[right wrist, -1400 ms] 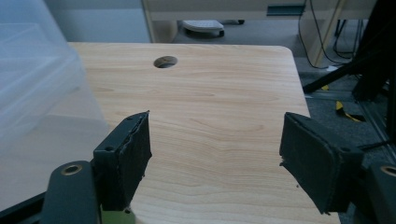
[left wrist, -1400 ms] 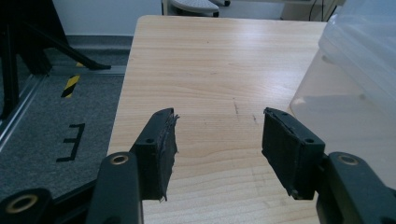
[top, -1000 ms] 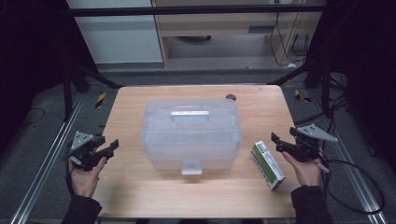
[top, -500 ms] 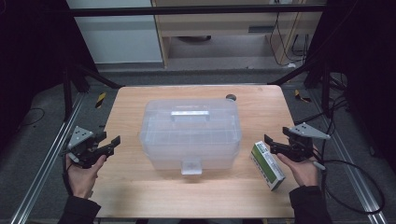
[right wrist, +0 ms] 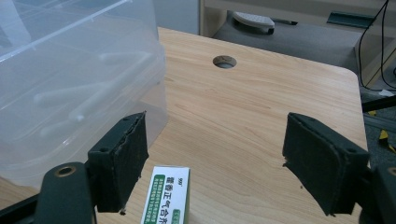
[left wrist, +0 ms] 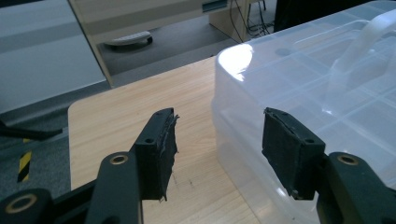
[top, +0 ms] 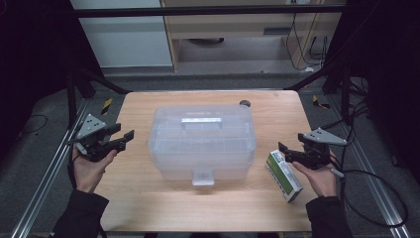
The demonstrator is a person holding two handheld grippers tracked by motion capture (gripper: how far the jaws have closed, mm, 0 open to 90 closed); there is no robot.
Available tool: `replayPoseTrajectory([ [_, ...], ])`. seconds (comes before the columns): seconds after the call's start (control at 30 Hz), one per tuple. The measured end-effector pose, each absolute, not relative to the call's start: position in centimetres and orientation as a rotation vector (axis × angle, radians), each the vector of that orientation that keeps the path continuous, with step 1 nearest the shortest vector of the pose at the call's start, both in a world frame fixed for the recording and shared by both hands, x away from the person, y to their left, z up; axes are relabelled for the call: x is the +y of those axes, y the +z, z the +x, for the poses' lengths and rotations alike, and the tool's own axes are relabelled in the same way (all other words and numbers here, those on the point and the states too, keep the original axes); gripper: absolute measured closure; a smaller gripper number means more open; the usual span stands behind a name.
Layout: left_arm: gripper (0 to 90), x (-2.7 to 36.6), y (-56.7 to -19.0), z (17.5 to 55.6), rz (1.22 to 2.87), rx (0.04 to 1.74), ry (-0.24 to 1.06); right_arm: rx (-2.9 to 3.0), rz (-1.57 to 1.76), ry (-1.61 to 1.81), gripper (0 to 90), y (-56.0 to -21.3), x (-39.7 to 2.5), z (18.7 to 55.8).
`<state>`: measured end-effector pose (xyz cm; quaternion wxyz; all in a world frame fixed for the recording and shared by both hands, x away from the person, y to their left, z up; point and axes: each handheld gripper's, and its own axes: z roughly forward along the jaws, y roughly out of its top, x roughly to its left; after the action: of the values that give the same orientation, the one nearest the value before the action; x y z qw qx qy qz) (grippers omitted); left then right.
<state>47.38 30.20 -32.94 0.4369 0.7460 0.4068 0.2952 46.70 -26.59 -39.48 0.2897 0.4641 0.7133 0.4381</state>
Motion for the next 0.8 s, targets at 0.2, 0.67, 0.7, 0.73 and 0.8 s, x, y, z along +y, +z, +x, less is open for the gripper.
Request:
replayPoseTrajectory([
  [0.2,43.0,28.4,-31.3,48.2,1.937,0.919,0.700,1.908,1.236,1.167,21.9,-39.5,-26.8,46.6],
  [0.67,38.8,25.2,-29.3,50.1,2.092,0.751,0.717,1.928,1.239,1.155,21.6,-40.1,-27.1,46.4],
  [0.7,38.1,25.1,-29.2,50.1,2.099,0.747,0.712,1.930,1.238,1.151,21.6,-40.2,-27.1,46.5],
  [0.73,37.6,24.9,-29.2,50.2,2.107,0.736,0.708,1.932,1.241,1.151,21.5,-40.3,-27.1,46.5],
  [0.8,36.7,24.7,-29.1,50.2,2.115,0.726,0.705,1.937,1.241,1.148,21.5,-40.3,-27.1,46.4],
])
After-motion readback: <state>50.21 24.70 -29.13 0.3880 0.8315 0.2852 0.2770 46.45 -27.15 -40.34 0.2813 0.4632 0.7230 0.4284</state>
